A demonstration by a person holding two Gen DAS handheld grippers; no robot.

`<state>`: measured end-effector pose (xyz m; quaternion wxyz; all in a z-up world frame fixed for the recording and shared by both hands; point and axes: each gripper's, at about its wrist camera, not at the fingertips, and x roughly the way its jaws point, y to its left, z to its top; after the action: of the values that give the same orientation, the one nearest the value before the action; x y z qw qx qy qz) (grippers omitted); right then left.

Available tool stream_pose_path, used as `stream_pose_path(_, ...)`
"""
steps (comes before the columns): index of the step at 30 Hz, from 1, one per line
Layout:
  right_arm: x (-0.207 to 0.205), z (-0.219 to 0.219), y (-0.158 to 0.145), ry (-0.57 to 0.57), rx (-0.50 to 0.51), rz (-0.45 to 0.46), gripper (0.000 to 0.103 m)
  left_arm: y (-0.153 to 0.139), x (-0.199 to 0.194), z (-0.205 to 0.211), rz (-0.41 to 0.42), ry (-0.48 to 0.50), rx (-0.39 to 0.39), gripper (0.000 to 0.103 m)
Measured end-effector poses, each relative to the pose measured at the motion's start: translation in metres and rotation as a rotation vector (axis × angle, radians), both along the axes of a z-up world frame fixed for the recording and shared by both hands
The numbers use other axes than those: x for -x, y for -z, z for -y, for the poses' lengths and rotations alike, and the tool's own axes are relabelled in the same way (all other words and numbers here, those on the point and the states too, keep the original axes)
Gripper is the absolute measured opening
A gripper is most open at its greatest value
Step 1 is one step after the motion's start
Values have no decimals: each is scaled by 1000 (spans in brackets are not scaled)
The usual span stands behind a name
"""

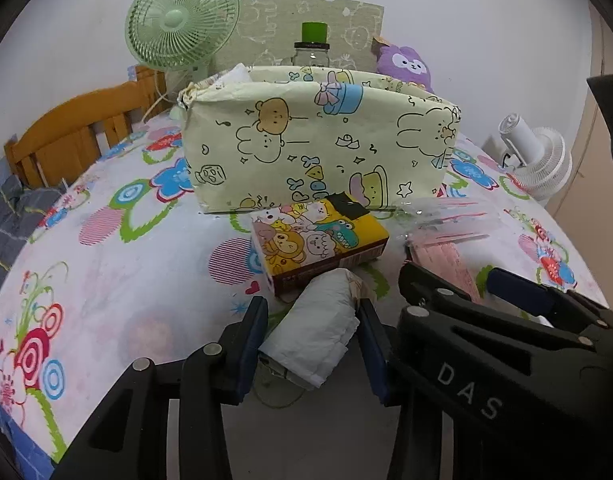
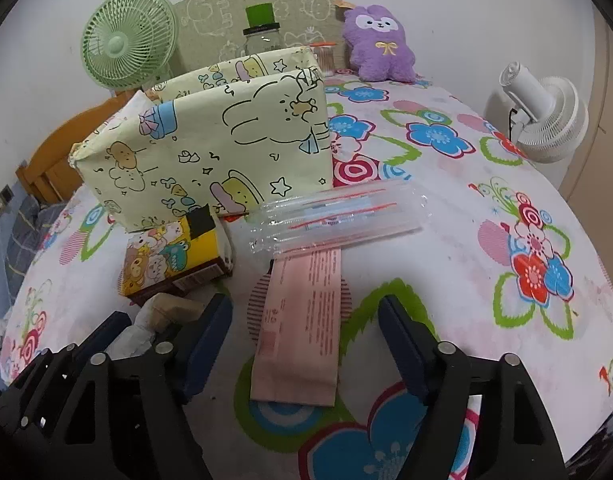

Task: Organize soft objects
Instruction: 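Grasp the white cloth with the left gripper while the right gripper grasps the pink paper packet, then carry the white cloth with the left gripper while the right gripper carries the pink packet over the box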

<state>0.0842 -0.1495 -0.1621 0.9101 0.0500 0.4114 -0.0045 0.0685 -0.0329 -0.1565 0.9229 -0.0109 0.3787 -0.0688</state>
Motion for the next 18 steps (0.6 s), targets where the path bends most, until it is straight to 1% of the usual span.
stream_pose_path(3,-4,0,0,-3,0,-3,74,0,-2,1,0,-1,-3,46)
stream_pose_path(6,-5,-2,0,-3,18,-4,68,0,-3,3,4,-1,-17,46)
stream_pose_path(8,-5,-2,0,6,35,-3,58,0,-4,4,4,-4,-19,46)
stream_pose_path(10,-5,-1,0,8,33,1,55,0,-5,3,1,-8,-15,46)
stream_pose_path(12,-5,1,1,10,28,7,53,0,-4,4,1,-8,-15,46)
stream_pose_path(15,-3,0,0,-6,17,12,44,0,-2,4,2,0,-11,45)
stream_pose_path(18,1,0,0,-10,12,14,42,-1,1,4,0,2,-10,45)
